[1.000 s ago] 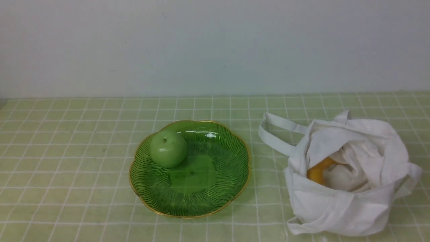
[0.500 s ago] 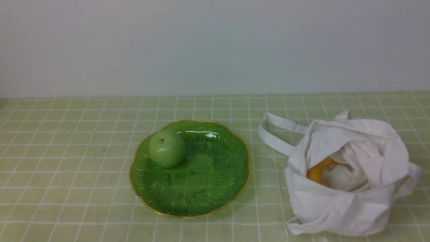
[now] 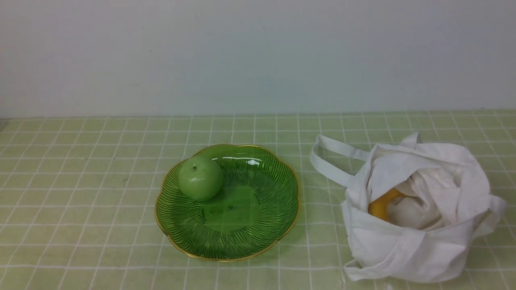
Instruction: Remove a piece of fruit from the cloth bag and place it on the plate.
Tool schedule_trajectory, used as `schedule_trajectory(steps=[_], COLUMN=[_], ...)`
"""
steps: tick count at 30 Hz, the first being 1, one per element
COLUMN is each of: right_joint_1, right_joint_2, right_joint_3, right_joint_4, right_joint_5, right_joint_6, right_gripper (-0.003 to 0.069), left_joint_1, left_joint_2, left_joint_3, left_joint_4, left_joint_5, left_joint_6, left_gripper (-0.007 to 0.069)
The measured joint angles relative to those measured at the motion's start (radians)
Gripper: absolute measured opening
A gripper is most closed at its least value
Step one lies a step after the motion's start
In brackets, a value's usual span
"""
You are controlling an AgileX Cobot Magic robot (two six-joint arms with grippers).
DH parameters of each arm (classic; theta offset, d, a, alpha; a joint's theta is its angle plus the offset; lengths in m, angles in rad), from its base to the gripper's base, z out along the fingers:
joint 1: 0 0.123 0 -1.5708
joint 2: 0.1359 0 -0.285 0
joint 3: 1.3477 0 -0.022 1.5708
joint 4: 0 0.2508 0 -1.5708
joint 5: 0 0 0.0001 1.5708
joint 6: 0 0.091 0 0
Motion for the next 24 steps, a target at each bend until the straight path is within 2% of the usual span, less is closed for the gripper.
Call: schedule_trajectory(steps=[5,9,12,15,24], right_joint_1=[-0.185,-0.375,-0.454,-0.498,-0.508], right_joint_2=[-0.004,-0.018,-0.042,-0.045,-0.045], right_joint_3=[0.068,0.222,0.295,0.297,0.297], right_joint_4=[-0.022,-0.027,-0.021,-0.018,-0.018], right_joint_5=[0.111,0.14,0.156,0.143,0.142], right_joint_6=[-0.006,-0.016,-0.016,-0.017,-0.017], right_gripper=[-0.0014,-0.0014,-0.0014,-0.0014,-0.0014], left_joint_1=[0.0,0.0,0.0,0.0,0.0], left_joint_2=[0.0,0.0,0.0,0.0,0.0], left_joint_3=[0.0,0.0,0.0,0.0,0.0], left_joint_4=[0.0,0.0,0.0,0.0,0.0], left_joint_5=[0.0,0.0,0.0,0.0,0.0], left_joint_6=[0.0,0.0,0.0,0.0,0.0], left_gripper=[-0.0008,-0.0008,-0.0008,-0.0008,-0.0008])
